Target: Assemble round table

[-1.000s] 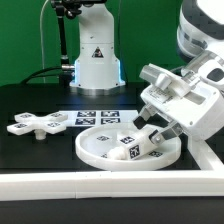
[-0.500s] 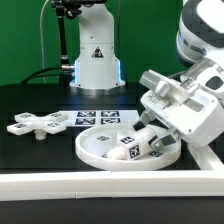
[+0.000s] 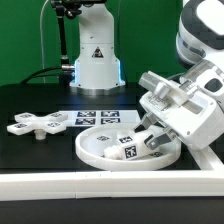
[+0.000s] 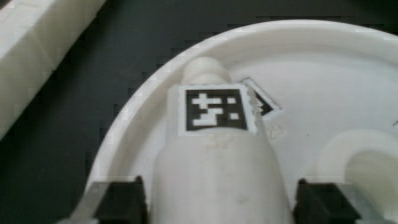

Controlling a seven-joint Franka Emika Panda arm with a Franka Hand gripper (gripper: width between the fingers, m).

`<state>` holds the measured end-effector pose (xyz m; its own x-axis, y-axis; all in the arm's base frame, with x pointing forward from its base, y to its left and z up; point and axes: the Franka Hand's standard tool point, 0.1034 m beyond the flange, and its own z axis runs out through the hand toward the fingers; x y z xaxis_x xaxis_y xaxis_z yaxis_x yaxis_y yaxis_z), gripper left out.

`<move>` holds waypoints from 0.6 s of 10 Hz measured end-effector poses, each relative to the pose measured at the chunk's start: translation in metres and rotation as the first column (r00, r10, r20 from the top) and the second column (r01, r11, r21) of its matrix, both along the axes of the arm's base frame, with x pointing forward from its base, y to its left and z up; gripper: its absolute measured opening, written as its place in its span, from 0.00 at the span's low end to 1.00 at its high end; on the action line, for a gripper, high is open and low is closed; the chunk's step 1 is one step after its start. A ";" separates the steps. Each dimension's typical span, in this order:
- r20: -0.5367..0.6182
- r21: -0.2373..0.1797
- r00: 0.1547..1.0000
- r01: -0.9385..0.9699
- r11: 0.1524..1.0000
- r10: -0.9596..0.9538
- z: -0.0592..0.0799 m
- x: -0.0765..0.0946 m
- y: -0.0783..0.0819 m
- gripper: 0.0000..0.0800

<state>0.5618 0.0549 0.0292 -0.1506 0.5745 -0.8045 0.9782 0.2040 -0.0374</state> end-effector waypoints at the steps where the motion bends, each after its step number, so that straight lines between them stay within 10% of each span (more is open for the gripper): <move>1: -0.003 -0.006 1.000 0.000 1.000 0.000 -0.002 0.000 -0.001 0.50; 6: -0.005 -0.025 1.000 0.008 1.000 -0.009 -0.001 0.001 -0.004 0.50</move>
Offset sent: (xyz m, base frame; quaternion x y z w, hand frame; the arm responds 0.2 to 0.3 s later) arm 0.0000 0.0000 0.0000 0.0000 0.0000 0.0000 1.0000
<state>0.5626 0.0509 0.0278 -0.1500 0.5556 -0.8178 0.9797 0.1947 -0.0475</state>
